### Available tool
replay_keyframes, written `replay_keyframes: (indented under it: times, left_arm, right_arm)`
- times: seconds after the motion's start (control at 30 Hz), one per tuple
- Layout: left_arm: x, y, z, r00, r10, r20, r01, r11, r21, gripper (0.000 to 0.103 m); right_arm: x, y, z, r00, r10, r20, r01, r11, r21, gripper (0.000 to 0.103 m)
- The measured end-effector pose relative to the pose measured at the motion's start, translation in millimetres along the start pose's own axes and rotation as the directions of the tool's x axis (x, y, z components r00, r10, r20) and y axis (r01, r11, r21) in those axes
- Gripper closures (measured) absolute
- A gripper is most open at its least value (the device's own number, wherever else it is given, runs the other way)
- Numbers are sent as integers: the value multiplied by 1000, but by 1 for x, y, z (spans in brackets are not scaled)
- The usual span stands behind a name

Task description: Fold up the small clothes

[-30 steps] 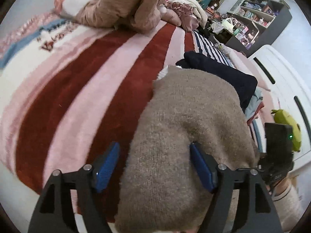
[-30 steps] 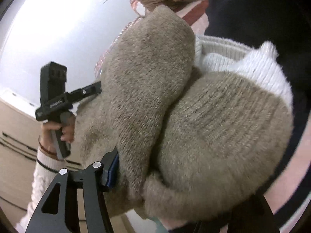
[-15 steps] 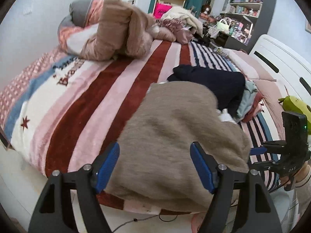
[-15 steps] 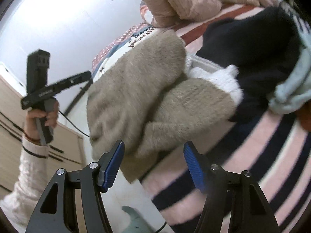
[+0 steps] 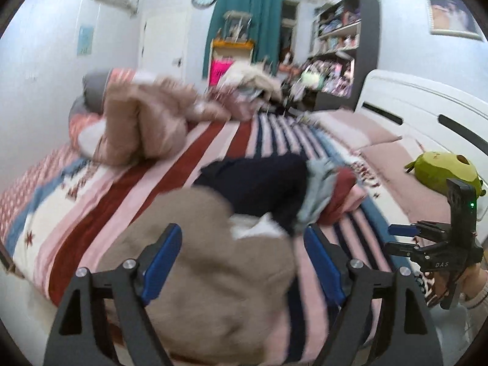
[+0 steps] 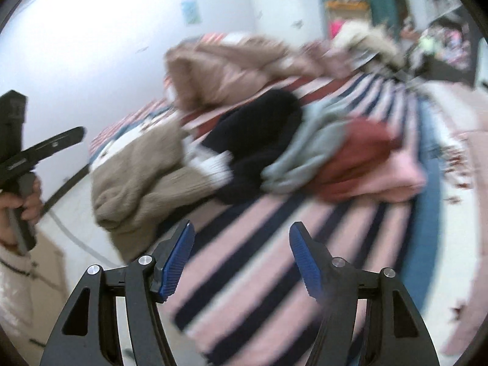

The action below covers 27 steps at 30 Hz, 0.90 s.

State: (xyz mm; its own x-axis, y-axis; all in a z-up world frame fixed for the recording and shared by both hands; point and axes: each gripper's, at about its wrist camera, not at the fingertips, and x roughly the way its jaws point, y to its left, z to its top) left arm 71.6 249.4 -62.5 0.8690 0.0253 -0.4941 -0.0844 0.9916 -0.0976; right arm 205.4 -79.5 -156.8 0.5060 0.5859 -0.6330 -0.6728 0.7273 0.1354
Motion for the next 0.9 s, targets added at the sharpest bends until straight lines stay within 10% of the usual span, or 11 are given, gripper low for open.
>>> replay_keyframes:
  times: [0.2, 0.5, 0.9]
  left_arm:
    - [-18, -96, 10, 983, 34, 180, -49, 996, 80, 13]
    - [-42, -181, -2, 944, 54, 325, -85, 993, 82, 1]
    - [-41, -217, -11, 956, 16, 294, -51, 992, 115, 1]
  right_arm:
    - [-81, -37, -16, 957, -233, 171, 240, 970, -25, 33]
    - [-187, -58, -64, 838, -393, 378, 407, 912, 46, 0]
    - [-212, -56, -93, 826, -416, 380, 407, 907, 110, 0]
